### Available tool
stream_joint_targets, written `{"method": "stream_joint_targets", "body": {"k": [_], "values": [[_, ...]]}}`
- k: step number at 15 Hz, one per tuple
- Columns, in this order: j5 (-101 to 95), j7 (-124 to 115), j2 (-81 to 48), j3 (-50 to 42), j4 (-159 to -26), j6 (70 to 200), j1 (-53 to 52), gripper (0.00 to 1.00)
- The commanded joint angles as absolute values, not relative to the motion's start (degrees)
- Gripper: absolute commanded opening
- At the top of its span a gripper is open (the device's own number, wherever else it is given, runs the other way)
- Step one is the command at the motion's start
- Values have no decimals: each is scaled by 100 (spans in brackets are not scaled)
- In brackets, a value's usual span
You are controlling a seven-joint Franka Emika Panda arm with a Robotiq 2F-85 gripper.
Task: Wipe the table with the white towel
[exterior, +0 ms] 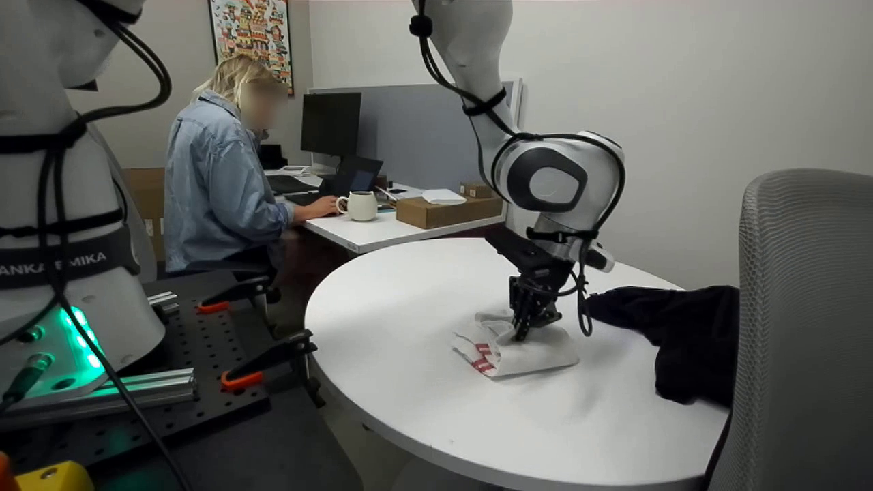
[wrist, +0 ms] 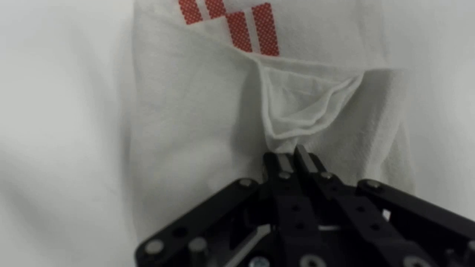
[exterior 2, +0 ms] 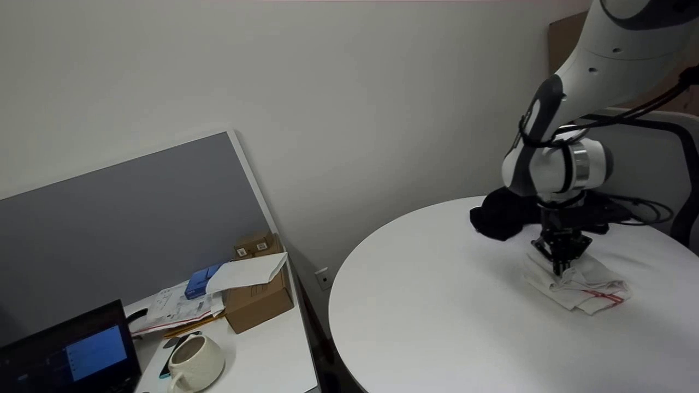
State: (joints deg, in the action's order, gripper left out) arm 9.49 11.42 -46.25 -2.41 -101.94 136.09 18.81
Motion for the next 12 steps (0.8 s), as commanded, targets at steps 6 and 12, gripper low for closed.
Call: {"method": "stream_joint_targets", "body": {"k": [6,12], "values": [[1055,2832,-3863,579,-12323,14800,2232,2],[963,2852,-3951,1143,-12289,14776,1682,32]]}}
